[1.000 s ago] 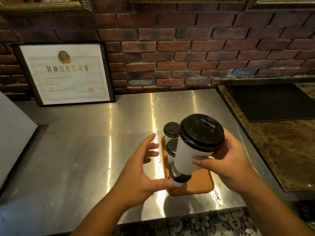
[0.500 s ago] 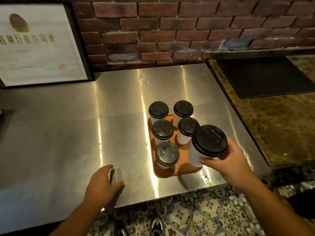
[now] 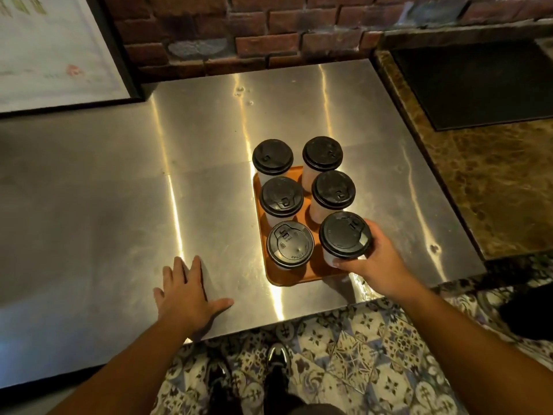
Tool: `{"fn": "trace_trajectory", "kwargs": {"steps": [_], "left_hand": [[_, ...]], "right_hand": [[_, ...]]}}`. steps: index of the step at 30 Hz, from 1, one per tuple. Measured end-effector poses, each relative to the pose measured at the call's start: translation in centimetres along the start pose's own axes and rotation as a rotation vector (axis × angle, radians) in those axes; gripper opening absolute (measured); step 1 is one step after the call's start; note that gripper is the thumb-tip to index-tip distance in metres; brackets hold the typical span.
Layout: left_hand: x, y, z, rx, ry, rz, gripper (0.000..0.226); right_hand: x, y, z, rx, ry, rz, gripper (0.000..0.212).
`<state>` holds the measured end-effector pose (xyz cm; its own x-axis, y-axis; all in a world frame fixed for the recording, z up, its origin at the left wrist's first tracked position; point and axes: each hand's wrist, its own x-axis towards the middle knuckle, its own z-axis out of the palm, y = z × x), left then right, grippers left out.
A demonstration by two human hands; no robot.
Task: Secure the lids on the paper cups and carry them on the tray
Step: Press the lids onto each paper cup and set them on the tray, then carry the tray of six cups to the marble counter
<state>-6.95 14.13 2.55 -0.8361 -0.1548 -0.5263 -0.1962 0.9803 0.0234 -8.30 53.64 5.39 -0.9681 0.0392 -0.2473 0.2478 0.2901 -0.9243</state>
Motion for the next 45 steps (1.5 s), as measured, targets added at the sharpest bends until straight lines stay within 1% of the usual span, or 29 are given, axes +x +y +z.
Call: {"fn": "trace_trajectory", "kwargs": {"steps": [3,8,12,17,24,25,26,27,29,31,34,36,38,40,42,43,45], "left_hand": [[0.3,-0.1,0.4,0.019,0.007,-0.002,0.143],[0.7,0.0,0.5,0.032,-0.013,-0.015,0.146],[0.7,0.0,0.6,0.032,-0.024,-0.015,0.144],[0.7,0.2,0.5,0.05,-0.044,-0.029,0.142],[0.7,1.0,-0.6,0.055,-0.103,-0.054,0.142],[0.9,1.2,-1.0,0.036,-0.105,-0.061,0.136],[1.1,1.5,-1.3,0.0,-0.095,-0.064,0.126],[1.5,1.8,-1.7,-0.045,-0.071,-0.058,0.113],[2.6,2.6,-2.2,-0.138,0.007,-0.016,0.086],[3.9,3.7,-2.7,-0.227,0.088,0.059,0.063],[6.4,6.5,-4.4,-0.401,0.088,0.135,0.041],[8.3,8.6,-5.9,-0.474,0.082,0.147,0.031],[10.0,10.6,-7.3,-0.526,0.073,0.148,0.028],[11.4,12.3,-8.2,-0.594,0.039,0.125,0.027],[12.4,13.6,-8.6,-0.656,-0.012,0.105,0.029],[12.8,14.1,-8.8,-0.676,-0.032,0.102,0.03],[13.5,14.7,-9.0,-0.679,-0.035,0.105,0.031]], "right_hand": [[0.5,0.7,0.1,-0.007,-0.01,0.019,0.092],[0.9,1.6,0.0,0.02,-0.049,0.033,0.101],[0.8,1.8,-0.4,0.027,-0.067,0.059,0.101],[0.9,2.2,-0.5,0.056,-0.1,0.093,0.097],[-0.2,1.4,-0.2,0.077,-0.086,0.17,0.087],[-0.6,1.4,0.2,0.094,-0.069,0.19,0.087],[-1.2,1.3,0.7,0.113,-0.026,0.223,0.084],[-1.8,1.5,1.4,0.12,0.043,0.269,0.076],[-3.4,1.6,3.0,0.087,0.212,0.389,0.048],[-4.9,1.8,4.7,0.096,0.307,0.513,0.024],[-6.3,1.5,7.1,0.344,0.345,0.683,0.011],[-6.5,1.1,8.2,0.504,0.347,0.785,0.008],[-6.0,0.7,9.0,0.594,0.356,0.843,0.011],[-5.3,0.2,9.7,0.636,0.353,0.877,0.009],[-4.5,-0.2,10.2,0.698,0.345,0.91,0.017],[-4.1,-0.2,10.4,0.731,0.356,0.923,0.017],[-3.5,-0.6,10.8,0.768,0.374,0.938,0.009]]}}
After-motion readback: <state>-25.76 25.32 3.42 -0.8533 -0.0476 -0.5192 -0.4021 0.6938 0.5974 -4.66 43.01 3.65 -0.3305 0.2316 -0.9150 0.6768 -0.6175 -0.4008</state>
